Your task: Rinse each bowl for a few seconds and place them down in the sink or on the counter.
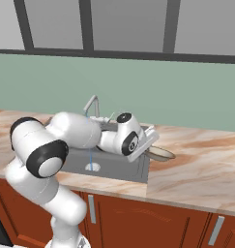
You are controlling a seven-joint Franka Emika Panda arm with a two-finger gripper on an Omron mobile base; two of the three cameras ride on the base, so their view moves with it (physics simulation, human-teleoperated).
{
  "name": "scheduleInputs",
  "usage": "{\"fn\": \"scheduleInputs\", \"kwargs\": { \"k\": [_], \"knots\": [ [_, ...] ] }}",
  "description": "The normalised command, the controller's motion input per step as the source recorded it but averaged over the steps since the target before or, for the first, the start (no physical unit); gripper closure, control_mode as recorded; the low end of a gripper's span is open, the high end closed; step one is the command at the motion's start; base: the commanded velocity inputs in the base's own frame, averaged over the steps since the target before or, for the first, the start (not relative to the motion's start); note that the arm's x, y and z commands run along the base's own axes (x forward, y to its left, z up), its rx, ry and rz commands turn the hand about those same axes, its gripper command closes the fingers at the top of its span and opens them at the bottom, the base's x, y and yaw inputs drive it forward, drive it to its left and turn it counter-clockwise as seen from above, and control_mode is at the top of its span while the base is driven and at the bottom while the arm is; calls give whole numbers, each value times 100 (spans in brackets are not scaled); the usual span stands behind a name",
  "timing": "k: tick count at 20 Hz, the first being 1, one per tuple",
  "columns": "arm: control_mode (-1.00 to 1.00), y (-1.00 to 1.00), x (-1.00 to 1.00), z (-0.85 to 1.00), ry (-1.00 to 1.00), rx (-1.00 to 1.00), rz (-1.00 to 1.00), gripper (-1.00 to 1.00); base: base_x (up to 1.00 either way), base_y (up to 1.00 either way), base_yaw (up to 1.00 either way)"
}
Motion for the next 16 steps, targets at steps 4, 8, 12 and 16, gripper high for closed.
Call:
{"fn": "scheduleInputs", "kwargs": {
  "k": [4,8,12,16],
  "knots": [
    [-100,-19,21,-12,6,3,0,100,0,0,0],
    [-100,-23,19,-12,4,3,1,100,0,0,0],
    [-100,-21,20,-14,1,2,2,100,0,0,0],
    [-100,-18,14,-16,0,3,3,100,0,0,0]
  ]
}}
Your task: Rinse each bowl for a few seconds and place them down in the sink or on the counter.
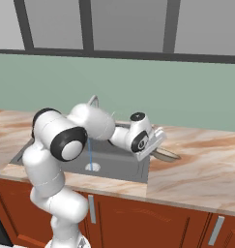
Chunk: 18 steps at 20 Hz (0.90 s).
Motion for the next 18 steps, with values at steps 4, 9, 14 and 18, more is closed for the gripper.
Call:
{"fn": "scheduleInputs", "kwargs": {
  "k": [4,9,14,18],
  "knots": [
    [-100,-15,13,-21,0,2,3,100,0,0,0],
    [-100,-16,16,-30,2,4,3,100,0,0,0],
    [-100,-19,21,-34,4,4,3,100,0,0,0],
    [-100,-19,22,-39,6,5,3,100,0,0,0]
  ]
}}
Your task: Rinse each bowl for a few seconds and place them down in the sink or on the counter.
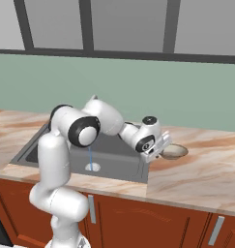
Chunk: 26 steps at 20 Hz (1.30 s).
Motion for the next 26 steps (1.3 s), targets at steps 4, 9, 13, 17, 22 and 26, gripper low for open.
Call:
{"fn": "scheduleInputs", "kwargs": {
  "k": [4,9,13,17,22,26],
  "knots": [
    [-100,-17,21,-41,9,6,2,100,0,0,0],
    [-100,-14,15,-26,6,5,2,-100,0,0,0],
    [-100,-13,5,0,1,4,2,-100,0,0,0],
    [-100,0,0,0,0,2,0,-100,0,0,0],
    [-100,1,-11,2,0,2,0,-100,0,0,0],
    [-100,10,-19,11,0,1,2,-100,0,0,0]
  ]
}}
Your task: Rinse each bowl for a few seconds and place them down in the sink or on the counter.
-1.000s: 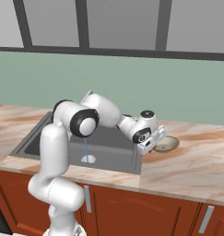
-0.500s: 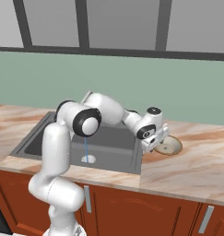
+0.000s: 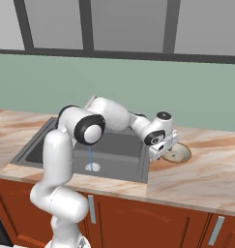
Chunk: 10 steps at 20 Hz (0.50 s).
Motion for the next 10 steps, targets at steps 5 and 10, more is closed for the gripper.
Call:
{"fn": "scheduleInputs", "kwargs": {
  "k": [5,10],
  "knots": [
    [-100,17,-21,22,0,0,7,-100,0,0,0],
    [-100,23,-24,25,0,0,8,-100,0,0,0]
  ]
}}
